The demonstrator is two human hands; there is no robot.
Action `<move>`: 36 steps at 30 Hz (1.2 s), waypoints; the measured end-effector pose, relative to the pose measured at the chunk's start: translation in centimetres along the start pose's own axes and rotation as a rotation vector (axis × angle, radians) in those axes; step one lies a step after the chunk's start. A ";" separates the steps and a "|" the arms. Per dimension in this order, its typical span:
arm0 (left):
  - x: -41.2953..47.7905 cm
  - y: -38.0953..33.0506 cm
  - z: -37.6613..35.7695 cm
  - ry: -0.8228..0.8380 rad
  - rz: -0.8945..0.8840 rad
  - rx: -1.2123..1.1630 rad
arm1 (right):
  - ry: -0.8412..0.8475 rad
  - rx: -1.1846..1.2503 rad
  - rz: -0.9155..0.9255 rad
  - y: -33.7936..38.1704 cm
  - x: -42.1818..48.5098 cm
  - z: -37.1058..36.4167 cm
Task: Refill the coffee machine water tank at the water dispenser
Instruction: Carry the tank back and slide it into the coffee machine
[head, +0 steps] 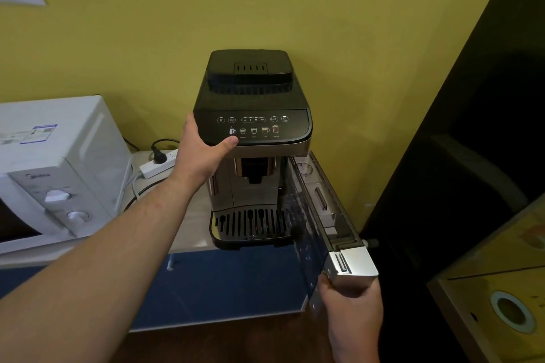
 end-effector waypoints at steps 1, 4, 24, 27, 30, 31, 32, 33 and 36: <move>-0.1 -0.1 0.0 -0.002 -0.004 0.000 | -0.004 -0.001 0.000 0.1 0.0 -0.1; 0.0 0.0 -0.1 -0.004 -0.008 -0.012 | -0.035 -0.035 -0.021 0.3 -0.2 -0.1; 0.0 0.0 0.2 0.037 -0.026 -0.026 | 0.006 -0.004 -0.041 -0.1 -0.8 -0.1; 0.0 0.3 0.2 0.039 -0.013 -0.028 | 0.017 0.015 -0.038 -0.2 -0.8 -0.6; -0.1 0.0 0.2 0.040 -0.023 -0.037 | 0.031 0.032 -0.036 -0.6 -0.7 -0.9; -0.3 -0.3 0.3 0.036 -0.027 -0.039 | 0.035 0.039 -0.036 -0.7 -0.6 -1.0; -0.3 -0.4 0.2 0.025 -0.031 -0.041 | 0.039 0.048 -0.037 -0.8 -0.5 -1.1; -0.3 -0.3 0.2 0.014 -0.027 -0.038 | 0.043 0.064 -0.039 -0.8 -0.4 -1.2; -0.2 -0.2 0.0 0.022 -0.044 -0.047 | 0.061 0.114 -0.052 -0.6 0.1 -1.7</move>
Point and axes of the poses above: each hand's wrist, its own x-axis towards the middle knuckle, its own z-axis out of the back of the hand, y = z × x, the point moved 5 cm from there along x, towards the middle knuckle, and after that the axes turned 10 degrees about x, right-handed, at the moved point
